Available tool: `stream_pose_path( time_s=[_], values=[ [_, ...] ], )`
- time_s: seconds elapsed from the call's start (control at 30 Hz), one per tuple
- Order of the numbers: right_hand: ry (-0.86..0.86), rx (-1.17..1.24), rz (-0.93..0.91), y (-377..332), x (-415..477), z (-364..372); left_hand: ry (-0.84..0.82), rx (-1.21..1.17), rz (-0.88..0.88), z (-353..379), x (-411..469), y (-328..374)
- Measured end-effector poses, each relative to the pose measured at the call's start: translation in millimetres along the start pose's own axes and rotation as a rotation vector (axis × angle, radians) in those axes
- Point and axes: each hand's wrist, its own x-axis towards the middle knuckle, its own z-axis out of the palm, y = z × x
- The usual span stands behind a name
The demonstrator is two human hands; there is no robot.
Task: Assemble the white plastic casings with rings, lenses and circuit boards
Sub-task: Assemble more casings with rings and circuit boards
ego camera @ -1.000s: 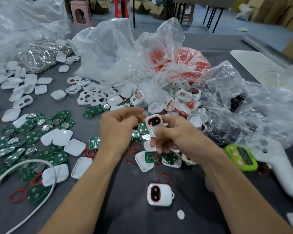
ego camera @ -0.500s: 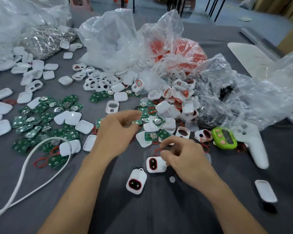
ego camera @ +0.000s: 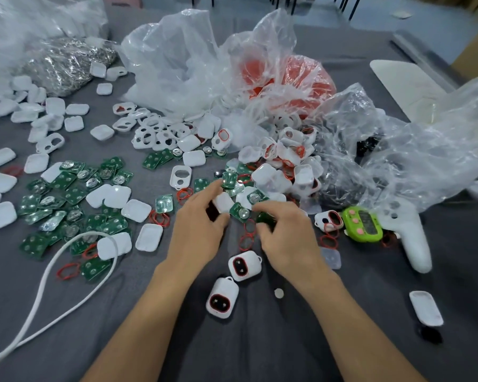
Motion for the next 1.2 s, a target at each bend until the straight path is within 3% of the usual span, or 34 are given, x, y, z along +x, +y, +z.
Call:
stream_pose_path(
  time_s=[0.1,0.3,0.4,0.53,0.67,0.73,0.93,1.03,1.1,1.2],
  values=[
    [-0.106,-0.113,-0.073,1,13,7,0.01,-0.012,-0.036,-2,-2,-4],
    [0.047,-0.114,0.056,6,33,6,-0.001,-0.073,-0.069,-9,-3,-1],
    [0.074,-0.055,0.021,-2,38,2,0.119,-0.125,-0.084,-18,4,-2],
    [-0.051,0.029,-0.03,-25,61,10,0.191,0.15,-0.106,-33,29,-9],
    [-0.243,-0.315,-0.2,-40,83,32,0.041,0.331,-0.018,-36,43,-13],
    [-0.239,-0.391,-0.22,-36,89,35,0.055,0.337,0.028,-38,44,-16],
    [-0.105,-0.092,-0.07,-26,86,26,0.169,0.072,-0.155,-47,43,-19],
    [0.056,0.042,-0.024,-24,78,19,0.211,-0.065,-0.207,-49,45,-16],
    [0.175,0.228,0.026,-22,74,12,0.204,-0.18,-0.24,-49,43,-17],
    [0.186,0.484,0.123,-19,67,2,0.211,-0.197,-0.251,-51,37,-21]
  ],
)
